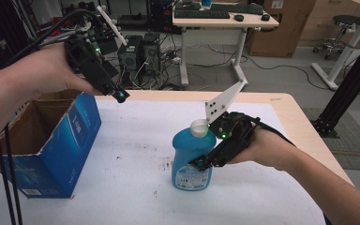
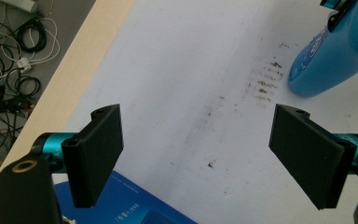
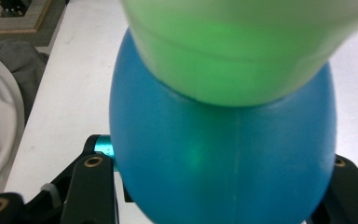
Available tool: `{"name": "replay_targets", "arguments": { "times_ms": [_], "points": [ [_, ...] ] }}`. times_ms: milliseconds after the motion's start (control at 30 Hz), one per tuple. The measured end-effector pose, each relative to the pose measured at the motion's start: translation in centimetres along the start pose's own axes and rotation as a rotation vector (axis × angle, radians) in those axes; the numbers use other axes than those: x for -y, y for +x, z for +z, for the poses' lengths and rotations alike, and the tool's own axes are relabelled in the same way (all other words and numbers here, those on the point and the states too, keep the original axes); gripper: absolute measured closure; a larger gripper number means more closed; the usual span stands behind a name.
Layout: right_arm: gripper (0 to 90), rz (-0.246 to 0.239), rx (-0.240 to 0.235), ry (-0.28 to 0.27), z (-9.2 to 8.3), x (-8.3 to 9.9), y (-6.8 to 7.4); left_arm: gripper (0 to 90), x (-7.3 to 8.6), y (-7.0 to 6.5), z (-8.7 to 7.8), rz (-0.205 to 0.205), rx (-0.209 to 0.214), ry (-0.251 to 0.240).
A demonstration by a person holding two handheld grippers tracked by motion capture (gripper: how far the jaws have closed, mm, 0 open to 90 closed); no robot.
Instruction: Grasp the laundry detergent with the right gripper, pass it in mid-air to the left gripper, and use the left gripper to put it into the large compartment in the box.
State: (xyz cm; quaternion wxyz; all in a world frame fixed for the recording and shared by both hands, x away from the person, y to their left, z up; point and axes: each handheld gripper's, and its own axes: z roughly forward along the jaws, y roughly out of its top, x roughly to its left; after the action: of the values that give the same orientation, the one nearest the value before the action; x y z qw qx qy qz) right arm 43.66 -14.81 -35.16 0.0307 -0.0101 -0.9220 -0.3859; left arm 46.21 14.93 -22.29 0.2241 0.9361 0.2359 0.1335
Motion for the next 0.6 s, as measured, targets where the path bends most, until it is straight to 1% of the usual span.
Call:
{"name": "replay_targets", "arguments": {
  "times_ms": [33, 133, 233, 267, 333, 433, 533, 600],
  "points": [
    [43.5, -0.006, 0.003, -0.005, 0.0, 0.0, 0.0, 17.7, 0.0, 0.0, 0.0, -0.001, 0.0, -0.001],
    [44.2, -0.002, 0.011, -0.008, 0.0, 0.0, 0.0, 17.7, 0.0, 0.0, 0.0, 0.003, 0.002, -0.004],
    [44.6, 0.006, 0.013, -0.01, 0.1, -0.1, -0.1, 17.7, 0.1, 0.0, -0.1, 0.011, 0.007, 0.003],
    [44.7, 0.013, 0.012, -0.009, 0.1, -0.2, -0.1, 17.7, 0.1, -0.1, -0.1, 0.005, 0.009, -0.001],
    [44.8, 0.023, 0.014, -0.01, 0.1, -0.2, -0.2, 17.7, 0.1, -0.1, -0.1, 0.014, 0.013, -0.004],
    [44.9, 0.035, 0.01, -0.012, -0.1, -0.6, -0.3, 17.7, 0.0, -0.3, -0.2, 0.022, 0.033, -0.016],
    [45.0, 0.043, 0.006, -0.01, -0.5, -1.3, -0.4, 17.7, -0.3, -0.5, -0.4, 0.045, 0.054, -0.012],
    [45.1, 0.046, 0.006, -0.011, -0.8, -2.0, -0.5, 17.7, -0.6, -0.7, -0.7, 0.063, 0.079, -0.014]
  ]
}}
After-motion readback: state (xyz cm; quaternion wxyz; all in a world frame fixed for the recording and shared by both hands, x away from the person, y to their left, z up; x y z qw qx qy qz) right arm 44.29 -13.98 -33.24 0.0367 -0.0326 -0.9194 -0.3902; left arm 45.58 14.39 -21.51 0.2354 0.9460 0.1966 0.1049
